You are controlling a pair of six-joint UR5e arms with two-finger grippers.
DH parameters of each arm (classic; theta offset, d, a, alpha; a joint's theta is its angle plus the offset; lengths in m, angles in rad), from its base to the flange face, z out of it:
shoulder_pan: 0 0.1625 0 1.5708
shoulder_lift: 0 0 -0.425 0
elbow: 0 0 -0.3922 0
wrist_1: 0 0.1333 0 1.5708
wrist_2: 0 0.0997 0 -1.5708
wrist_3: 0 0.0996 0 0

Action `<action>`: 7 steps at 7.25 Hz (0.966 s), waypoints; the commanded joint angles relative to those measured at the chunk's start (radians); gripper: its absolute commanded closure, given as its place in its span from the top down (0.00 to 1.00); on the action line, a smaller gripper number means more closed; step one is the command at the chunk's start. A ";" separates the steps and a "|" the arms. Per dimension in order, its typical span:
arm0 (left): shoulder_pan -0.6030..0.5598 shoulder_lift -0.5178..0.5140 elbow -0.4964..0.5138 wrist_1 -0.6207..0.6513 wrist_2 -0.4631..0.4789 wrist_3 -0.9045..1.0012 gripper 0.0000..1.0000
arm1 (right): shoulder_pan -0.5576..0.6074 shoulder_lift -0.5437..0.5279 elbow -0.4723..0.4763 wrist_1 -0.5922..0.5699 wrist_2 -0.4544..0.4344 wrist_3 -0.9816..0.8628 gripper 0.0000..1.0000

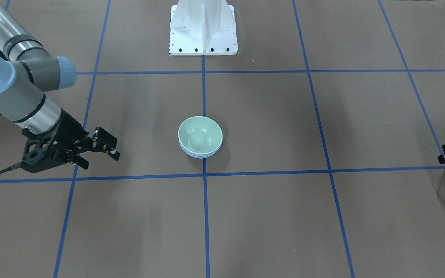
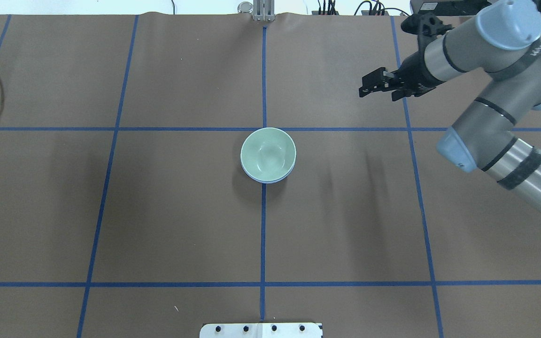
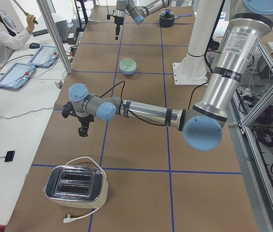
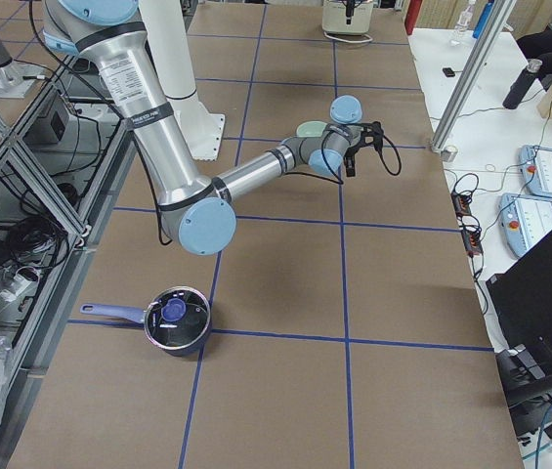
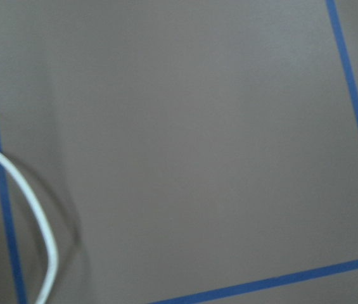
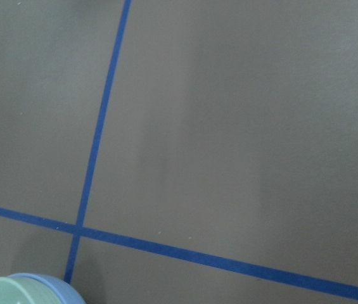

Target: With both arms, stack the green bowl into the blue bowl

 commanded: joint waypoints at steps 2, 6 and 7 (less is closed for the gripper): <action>-0.070 0.053 -0.098 0.191 -0.054 0.074 0.98 | 0.098 -0.179 0.267 -0.321 0.015 -0.201 1.00; -0.137 0.063 -0.139 0.435 0.049 0.375 0.99 | 0.282 -0.426 0.383 -0.572 0.003 -0.692 1.00; -0.139 0.098 -0.145 0.426 0.048 0.375 0.99 | 0.343 -0.455 0.349 -0.570 0.007 -0.769 1.00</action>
